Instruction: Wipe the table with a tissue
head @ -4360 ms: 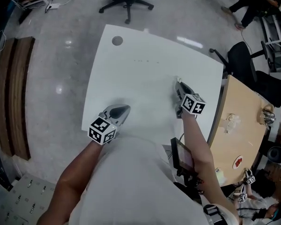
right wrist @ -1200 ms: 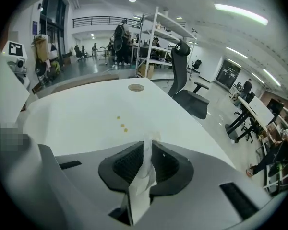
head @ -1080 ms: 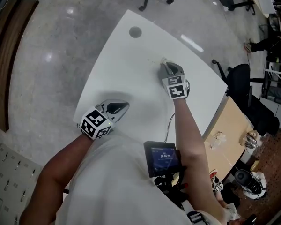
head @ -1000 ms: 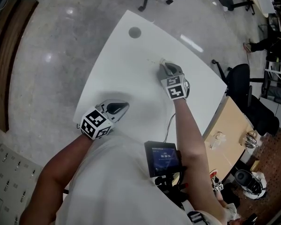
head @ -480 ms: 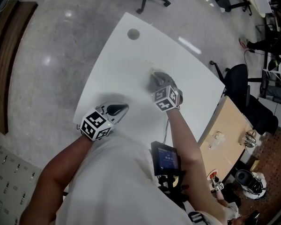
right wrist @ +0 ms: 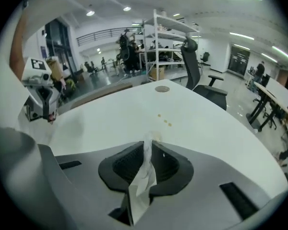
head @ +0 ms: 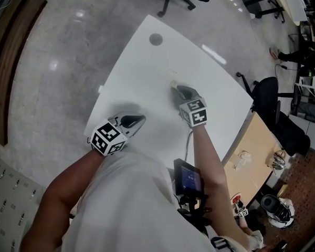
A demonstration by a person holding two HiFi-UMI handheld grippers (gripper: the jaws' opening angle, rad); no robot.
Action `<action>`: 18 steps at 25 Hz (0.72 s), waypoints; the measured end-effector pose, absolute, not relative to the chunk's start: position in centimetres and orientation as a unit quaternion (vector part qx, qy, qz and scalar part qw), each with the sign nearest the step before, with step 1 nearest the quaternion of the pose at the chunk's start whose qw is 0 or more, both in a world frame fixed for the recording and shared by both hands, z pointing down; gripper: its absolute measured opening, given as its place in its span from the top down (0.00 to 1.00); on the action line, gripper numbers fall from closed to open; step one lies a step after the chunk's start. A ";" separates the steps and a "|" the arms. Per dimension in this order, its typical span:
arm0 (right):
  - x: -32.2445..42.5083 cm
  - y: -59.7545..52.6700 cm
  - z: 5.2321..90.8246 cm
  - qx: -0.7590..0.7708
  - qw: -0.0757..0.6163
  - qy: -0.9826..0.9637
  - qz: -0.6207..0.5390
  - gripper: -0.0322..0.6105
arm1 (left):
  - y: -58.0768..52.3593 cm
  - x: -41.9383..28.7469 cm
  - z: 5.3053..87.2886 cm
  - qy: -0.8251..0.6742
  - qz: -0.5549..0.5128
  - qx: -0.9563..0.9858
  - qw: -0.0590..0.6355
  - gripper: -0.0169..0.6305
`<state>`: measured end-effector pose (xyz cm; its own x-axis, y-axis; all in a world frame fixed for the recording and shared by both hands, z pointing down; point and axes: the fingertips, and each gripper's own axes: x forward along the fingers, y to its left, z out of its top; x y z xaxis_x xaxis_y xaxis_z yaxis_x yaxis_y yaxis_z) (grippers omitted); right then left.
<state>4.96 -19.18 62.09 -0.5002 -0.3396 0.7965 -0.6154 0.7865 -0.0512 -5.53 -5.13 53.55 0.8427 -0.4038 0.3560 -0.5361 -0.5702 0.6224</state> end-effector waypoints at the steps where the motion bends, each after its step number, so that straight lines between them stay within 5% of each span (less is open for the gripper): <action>1: 5.2 -19.4 62.0 0.293 0.403 -0.849 0.174 0.87 | -5.3 -5.8 53.6 -0.270 0.087 0.881 0.379 0.96; 9: 5.4 -23.5 60.9 0.342 0.390 -0.842 0.145 0.87 | -5.4 -7.2 54.1 -0.283 0.089 0.875 0.384 0.96; 18: 5.9 -25.9 62.0 0.330 0.488 -0.806 0.053 0.86 | -5.6 -7.2 54.0 -0.280 0.085 0.875 0.386 0.96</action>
<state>5.87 -25.89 61.98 -0.3046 -0.4809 0.8222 -0.5843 0.7760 0.2374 -7.19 -5.61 53.95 0.8280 -0.4246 0.3661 -0.5566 -0.5445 0.6274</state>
